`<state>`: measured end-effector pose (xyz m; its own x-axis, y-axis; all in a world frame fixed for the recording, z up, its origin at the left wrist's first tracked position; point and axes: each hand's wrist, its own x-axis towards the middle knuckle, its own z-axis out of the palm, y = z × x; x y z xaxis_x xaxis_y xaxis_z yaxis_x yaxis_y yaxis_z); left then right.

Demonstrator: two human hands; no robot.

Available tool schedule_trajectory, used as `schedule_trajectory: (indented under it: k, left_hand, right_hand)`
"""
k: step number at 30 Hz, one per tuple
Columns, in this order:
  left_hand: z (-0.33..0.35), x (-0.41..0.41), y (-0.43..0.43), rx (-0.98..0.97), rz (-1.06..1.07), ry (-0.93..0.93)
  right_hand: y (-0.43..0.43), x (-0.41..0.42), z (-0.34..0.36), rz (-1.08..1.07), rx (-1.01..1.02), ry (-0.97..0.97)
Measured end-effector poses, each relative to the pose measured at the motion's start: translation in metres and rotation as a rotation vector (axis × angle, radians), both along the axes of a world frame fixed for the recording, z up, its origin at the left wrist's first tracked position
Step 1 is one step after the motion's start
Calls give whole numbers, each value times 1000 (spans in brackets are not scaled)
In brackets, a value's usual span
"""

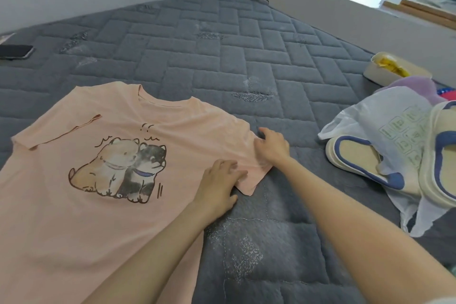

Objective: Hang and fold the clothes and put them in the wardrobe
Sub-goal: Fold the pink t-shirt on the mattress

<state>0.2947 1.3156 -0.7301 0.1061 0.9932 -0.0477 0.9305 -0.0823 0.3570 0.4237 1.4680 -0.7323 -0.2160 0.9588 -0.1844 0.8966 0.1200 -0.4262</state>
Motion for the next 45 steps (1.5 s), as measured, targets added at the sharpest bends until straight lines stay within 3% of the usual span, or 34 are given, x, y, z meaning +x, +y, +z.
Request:
schedule_trajectory:
  k: [5, 8, 14, 21, 25, 28, 31, 35, 37, 40, 42, 45]
  left_hand:
    - [-5, 20, 8, 80, -95, 177]
    - [-7, 21, 14, 48, -47, 185]
    - [-10, 4, 0, 94, 85, -154]
    - [-6, -6, -11, 41, 390, -627]
    - [-4, -24, -17, 44, 675, -761]
    - [-7, -45, -20, -100, 732, -703]
    - [-16, -62, -26, -290, 740, -787]
    - [-16, -74, -26, -481, 699, -808]
    - [-14, -79, -21, -499, 716, -746]
    - [-13, -84, -15, -338, 786, -580]
    - [-12, -82, -9, -291, 779, -553]
    - [-14, -75, -3, -249, 666, -433]
  right_hand:
    - [23, -14, -6, 153, -56, -103]
    - [35, -25, -6, 137, -87, -50]
    - [47, -31, -3, -59, -153, 332]
    - [49, -34, 4, -164, -116, 244]
    - [50, -55, 19, -299, -255, 476]
    - [48, -81, 33, -362, -516, 707]
    - [38, -106, 41, -222, -731, 736]
    - [31, -122, 36, -152, -756, 872]
    - [33, -123, 28, -111, -531, 761]
    - [40, -115, 16, 162, -187, 304]
    - [41, -109, 11, 358, -191, 88]
    - [39, -107, 9, 503, -207, 30]
